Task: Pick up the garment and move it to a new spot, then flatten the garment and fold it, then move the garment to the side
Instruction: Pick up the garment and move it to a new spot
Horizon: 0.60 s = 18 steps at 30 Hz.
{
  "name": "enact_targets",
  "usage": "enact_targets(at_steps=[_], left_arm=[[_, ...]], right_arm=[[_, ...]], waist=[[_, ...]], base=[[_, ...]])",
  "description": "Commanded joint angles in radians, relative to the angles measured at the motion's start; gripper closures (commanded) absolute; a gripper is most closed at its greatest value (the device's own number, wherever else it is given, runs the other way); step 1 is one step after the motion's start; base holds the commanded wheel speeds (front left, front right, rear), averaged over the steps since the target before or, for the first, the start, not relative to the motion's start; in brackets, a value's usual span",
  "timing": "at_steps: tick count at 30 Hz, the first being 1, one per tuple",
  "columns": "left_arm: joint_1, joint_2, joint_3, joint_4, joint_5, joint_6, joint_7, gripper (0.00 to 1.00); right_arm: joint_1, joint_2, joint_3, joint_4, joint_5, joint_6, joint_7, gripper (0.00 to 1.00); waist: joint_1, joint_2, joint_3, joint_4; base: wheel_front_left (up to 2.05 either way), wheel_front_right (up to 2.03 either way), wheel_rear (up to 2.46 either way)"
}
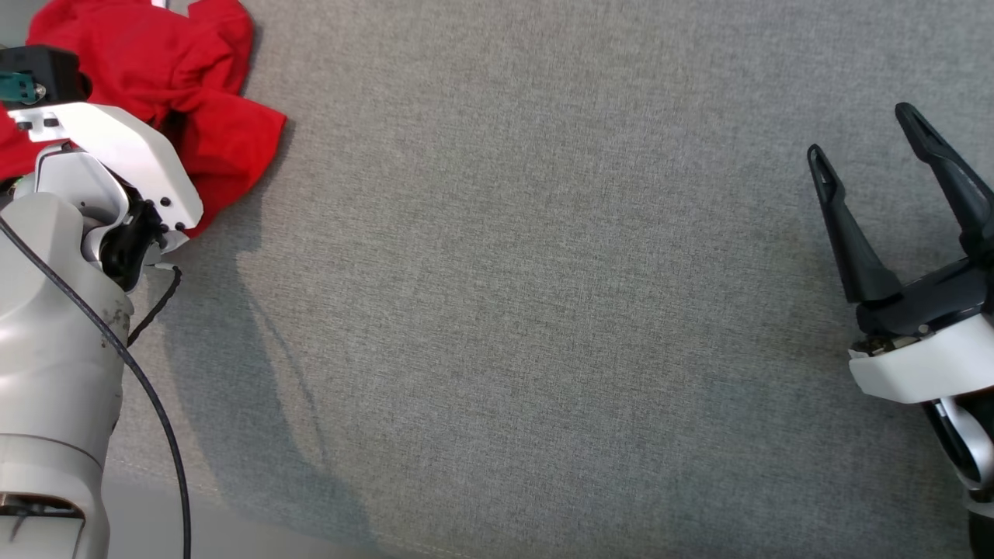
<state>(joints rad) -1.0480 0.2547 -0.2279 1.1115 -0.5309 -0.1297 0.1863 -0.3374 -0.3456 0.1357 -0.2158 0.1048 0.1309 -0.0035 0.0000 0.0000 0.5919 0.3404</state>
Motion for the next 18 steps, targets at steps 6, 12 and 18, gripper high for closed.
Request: enact_targets(at_steps=[6,12,18], left_arm=[[0.055,-0.03,-0.063,-0.097,-0.094,-0.001,-0.03,1.0],[0.145,-0.062,-0.171,-0.301,-0.214,-0.001,-0.016,1.0],[0.226,-0.118,-0.235,-0.453,-0.291,-0.001,0.0,1.0]], right_arm=[[0.011,0.03,0.014,0.064,0.007,0.0,-0.054,0.0],[0.019,0.066,0.009,0.128,0.017,0.0,-0.104,0.0],[0.023,0.108,0.007,0.18,0.019,0.0,-0.15,0.0]], waist=[[0.0,0.0,-0.104,-0.016],[0.0,0.0,-0.19,-0.059],[0.0,0.0,-0.246,-0.145]], base=[[0.0,0.0,0.0],[0.0,0.0,0.0],[0.0,0.0,0.0]])
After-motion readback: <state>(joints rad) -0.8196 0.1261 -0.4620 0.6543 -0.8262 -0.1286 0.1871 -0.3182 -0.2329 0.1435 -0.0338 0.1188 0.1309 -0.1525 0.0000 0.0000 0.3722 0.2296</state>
